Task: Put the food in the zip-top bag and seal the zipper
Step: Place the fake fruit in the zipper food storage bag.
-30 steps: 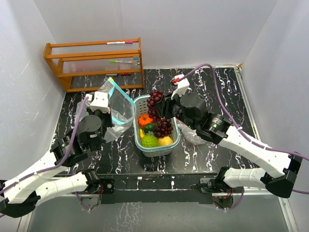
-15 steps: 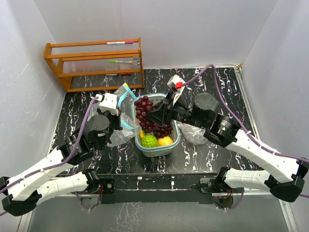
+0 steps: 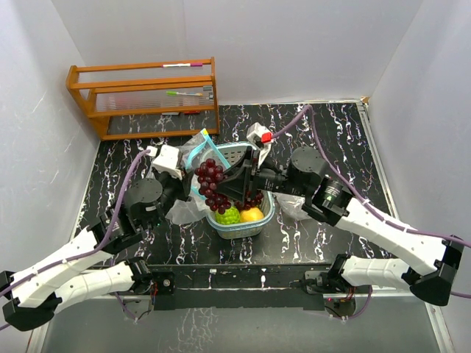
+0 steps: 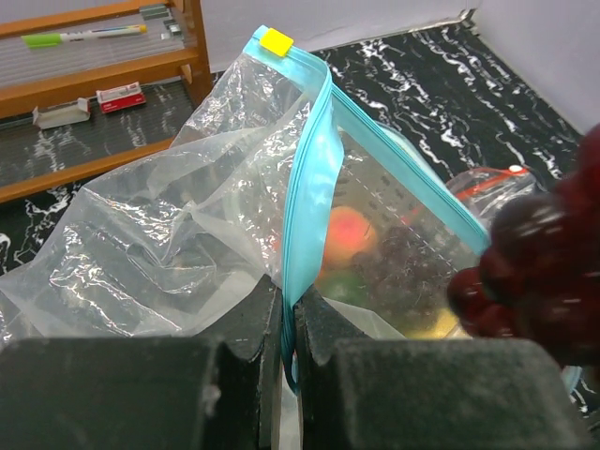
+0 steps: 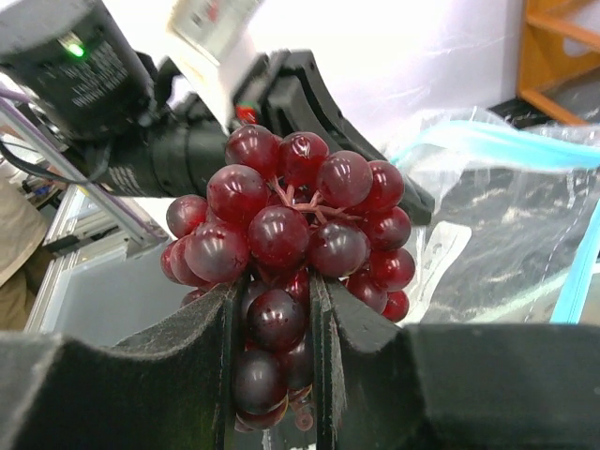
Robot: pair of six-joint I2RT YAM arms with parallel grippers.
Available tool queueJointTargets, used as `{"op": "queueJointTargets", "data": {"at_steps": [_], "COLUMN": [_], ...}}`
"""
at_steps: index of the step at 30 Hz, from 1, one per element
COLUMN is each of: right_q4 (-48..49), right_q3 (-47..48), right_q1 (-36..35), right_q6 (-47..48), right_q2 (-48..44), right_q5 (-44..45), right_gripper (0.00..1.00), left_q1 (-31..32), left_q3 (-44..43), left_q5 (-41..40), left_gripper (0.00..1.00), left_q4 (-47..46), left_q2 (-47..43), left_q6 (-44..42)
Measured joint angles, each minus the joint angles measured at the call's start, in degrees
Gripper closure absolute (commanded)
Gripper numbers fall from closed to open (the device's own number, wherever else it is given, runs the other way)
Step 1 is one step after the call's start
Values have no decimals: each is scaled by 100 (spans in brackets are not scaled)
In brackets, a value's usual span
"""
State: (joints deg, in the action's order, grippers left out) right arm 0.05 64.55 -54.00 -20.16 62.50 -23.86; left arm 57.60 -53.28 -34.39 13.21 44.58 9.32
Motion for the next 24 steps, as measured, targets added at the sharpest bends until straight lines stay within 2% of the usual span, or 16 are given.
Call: {"op": "queueJointTargets", "data": {"at_steps": [8,17,24], "right_q4": [144,-426,-798], "right_q3": [-179,310,688], "right_q1": [0,0,-4], "right_q6": [-140,-247,-297], "right_q2": [350,1071,1456], "right_q5": [273,1408,2214], "right_gripper": [78,83,86], "left_q1": [0,-13,-11], "left_q3": [-66,-116,-79], "left_q5": [634,1252,1899], "left_gripper": [100,100,100], "left_q4": [-28,101,11], "left_q2": [-284,-621,-544], "left_q6": [249,313,363]}}
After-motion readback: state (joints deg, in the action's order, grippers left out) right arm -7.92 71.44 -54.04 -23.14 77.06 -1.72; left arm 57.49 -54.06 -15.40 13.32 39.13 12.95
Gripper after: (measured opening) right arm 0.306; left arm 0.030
